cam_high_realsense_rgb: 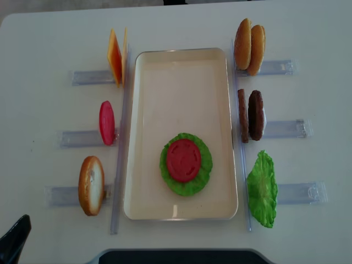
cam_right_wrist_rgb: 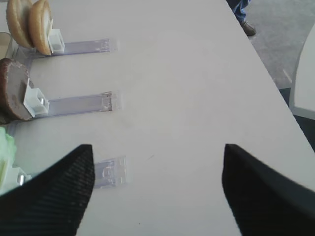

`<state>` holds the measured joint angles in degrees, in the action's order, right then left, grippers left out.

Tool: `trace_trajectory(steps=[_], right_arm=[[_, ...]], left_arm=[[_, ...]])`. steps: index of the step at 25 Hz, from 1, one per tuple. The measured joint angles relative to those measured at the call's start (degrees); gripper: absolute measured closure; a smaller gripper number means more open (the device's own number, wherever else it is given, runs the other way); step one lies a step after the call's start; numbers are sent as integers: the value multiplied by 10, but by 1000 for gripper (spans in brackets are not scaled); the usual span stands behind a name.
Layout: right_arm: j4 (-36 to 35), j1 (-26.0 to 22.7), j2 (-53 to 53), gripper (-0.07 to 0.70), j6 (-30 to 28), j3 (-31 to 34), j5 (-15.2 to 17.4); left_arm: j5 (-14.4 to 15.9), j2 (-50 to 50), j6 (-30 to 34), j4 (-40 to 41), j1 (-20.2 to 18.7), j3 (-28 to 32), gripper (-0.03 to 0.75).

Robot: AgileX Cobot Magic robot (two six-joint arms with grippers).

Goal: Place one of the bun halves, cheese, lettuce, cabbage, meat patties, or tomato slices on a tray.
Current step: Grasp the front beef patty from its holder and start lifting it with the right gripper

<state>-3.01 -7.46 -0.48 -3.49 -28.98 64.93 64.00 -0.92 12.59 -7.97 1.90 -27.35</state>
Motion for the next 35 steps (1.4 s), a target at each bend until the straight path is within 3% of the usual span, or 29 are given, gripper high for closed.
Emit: trace_trajectory(steps=[35], right_arm=[[0,0,0,118,0,0,0]], left_arm=[[0,0,0,0,0,0,255]])
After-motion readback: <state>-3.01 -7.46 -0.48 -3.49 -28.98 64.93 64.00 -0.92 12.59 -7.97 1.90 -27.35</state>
